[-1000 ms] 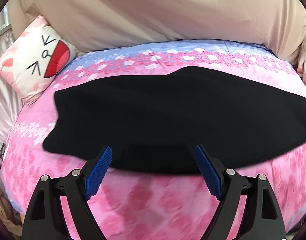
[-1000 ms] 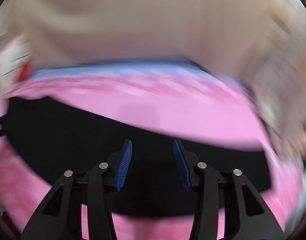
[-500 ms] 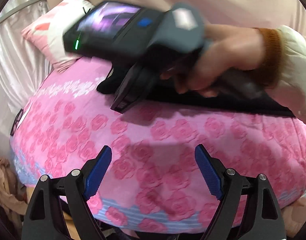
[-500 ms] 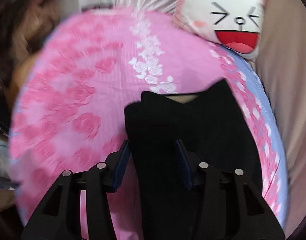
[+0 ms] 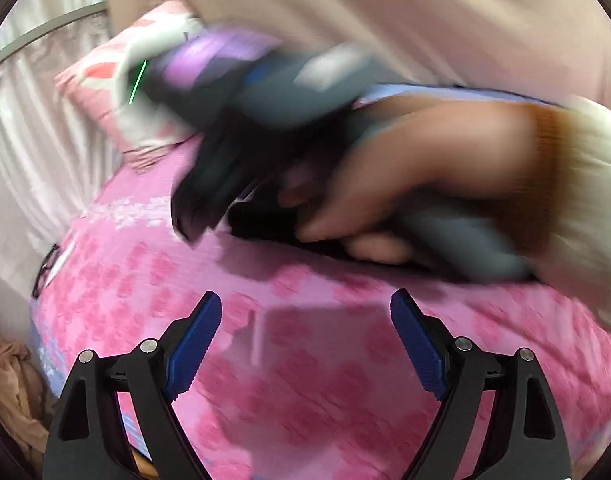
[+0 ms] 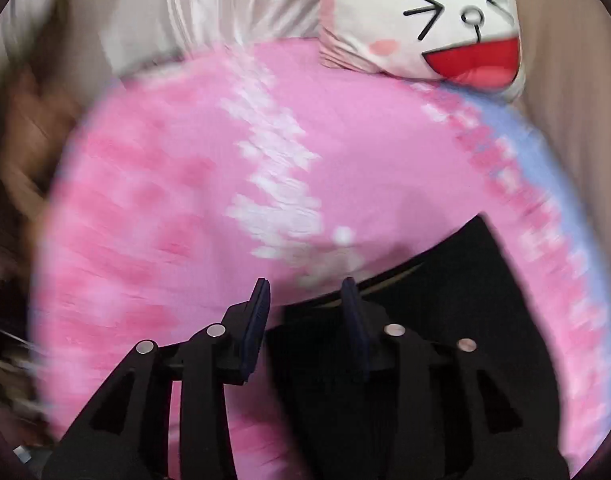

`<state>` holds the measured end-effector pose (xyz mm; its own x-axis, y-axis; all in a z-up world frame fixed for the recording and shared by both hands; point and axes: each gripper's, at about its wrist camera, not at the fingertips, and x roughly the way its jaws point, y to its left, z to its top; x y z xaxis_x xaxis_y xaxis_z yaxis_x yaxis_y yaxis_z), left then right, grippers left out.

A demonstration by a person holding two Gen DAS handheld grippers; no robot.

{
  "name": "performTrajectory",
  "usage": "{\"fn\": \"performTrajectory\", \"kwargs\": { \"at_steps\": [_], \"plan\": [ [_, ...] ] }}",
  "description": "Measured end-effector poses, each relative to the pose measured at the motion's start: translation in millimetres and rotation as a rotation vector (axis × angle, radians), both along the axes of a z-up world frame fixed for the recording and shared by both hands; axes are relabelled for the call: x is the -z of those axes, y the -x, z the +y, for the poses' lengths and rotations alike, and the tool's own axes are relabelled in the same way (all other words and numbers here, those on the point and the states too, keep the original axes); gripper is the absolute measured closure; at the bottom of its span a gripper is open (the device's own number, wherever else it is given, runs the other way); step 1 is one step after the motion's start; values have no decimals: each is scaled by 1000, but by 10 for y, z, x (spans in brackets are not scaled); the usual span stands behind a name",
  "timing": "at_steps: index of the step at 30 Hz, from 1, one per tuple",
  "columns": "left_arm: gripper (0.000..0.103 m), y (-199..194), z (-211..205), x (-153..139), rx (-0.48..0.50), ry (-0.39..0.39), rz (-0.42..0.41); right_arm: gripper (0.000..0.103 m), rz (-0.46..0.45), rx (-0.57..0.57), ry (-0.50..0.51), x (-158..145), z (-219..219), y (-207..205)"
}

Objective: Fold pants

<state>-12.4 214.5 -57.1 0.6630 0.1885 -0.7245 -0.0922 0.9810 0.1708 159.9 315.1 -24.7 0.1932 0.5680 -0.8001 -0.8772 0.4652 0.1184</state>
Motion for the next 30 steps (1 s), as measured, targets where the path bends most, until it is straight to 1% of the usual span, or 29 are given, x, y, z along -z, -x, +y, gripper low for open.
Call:
{"fn": "performTrajectory", "kwargs": {
  "at_steps": [1, 2, 3, 5, 6, 7, 9, 10, 11, 12, 13, 14, 15, 16, 18, 19, 20, 21, 22, 23, 24, 25, 26, 27, 28, 29, 30],
  "plan": [
    [19, -79, 96, -29, -16, 15, -7, 67, -43, 36, -65, -246, -225, -20],
    [18, -165, 176, -48, -24, 40, -15, 65, -91, 104, -96, -442, -462, -64],
    [17, -283, 262, -42, -37, 65, -10, 59, -118, 149, -105, -551, -626, -96],
    [17, -621, 440, 37, -89, 97, 20, 55, -198, 251, -91, -724, -1078, -117],
    [17, -801, 541, 100, -115, 131, 37, 54, -217, 278, -77, -741, -1236, -93],
    [17, -885, 592, 131, -130, 154, 45, 53, -217, 297, -63, -733, -1376, -90],
    [17, -1045, 659, 185, -112, 229, 51, 53, -200, 352, -60, -685, -1651, -78],
    [17, -1164, 698, 256, -122, 232, 81, 53, -186, 376, -70, -671, -1772, -60],
    [17, -1237, 709, 312, -133, 223, 107, 54, -176, 400, -80, -660, -1870, -26],
    [26, -1296, 694, 362, -140, 213, 128, 54, -176, 442, -95, -639, -2015, 11],
    [38, -1346, 675, 394, -134, 217, 128, 53, -179, 458, -105, -622, -2086, 46],
    [50, -1368, 656, 361, -119, 204, 112, 54, -176, 468, -112, -600, -2179, 81],
    [82, -1383, 629, 302, -112, 171, 105, 54, -172, 489, -119, -587, -2269, 125],
    [82, -1381, 647, 184, -106, 135, 80, 54, -171, 504, -126, -583, -2348, 159],
    [82, -1353, 699, 46, -71, 151, 42, 54, -171, 532, -142, -579, -2548, 282],
    [83, -1392, 754, 112, -96, 105, 64, 54, -184, 551, -131, -549, -2634, 343],
    [83, -1432, 796, 247, -109, 77, 107, 52, -192, 564, -115, -507, -2695, 374],
    [84, -1446, 855, 414, -121, 60, 131, 52, -213, 601, -66, -423, -2818, 437],
    [86, -1415, 842, 412, -107, 16, 100, 52, -226, 624, -41, -383, -2909, 481],
    [90, -1392, 798, 408, -107, -33, 102, 51, -229, 646, -20, -331, -3006, 520],
    [99, -1382, 768, 395, -116, -58, 102, 51, -219, 676, -1, -262, -3168, 576],
    [102, -1390, 758, 400, -138, -87, 108, 51, -213, 702, 5, -222, -3303, 616],
    [102, -1385, 778, 400, -167, -114, 113, 51, -210, 730, 6, -193, -3455, 666],
    [98, -1369, 807, 369, -180, -111, 108, 48, -212, 774, 13, -173, -3667, 734],
    [95, -1297, 838, 276, -186, -89, 80, 45, -224, 839, 33, -160, -3926, 812],
    [94, -1233, 856, 185, -196, -79, 58, 40, -235, 897, 57, -156, -4150, 874],
    [90, -1152, 847, 77, -204, -77, 32, 40, -243, 955, 76, -160, -4386, 936]
  ]
}}
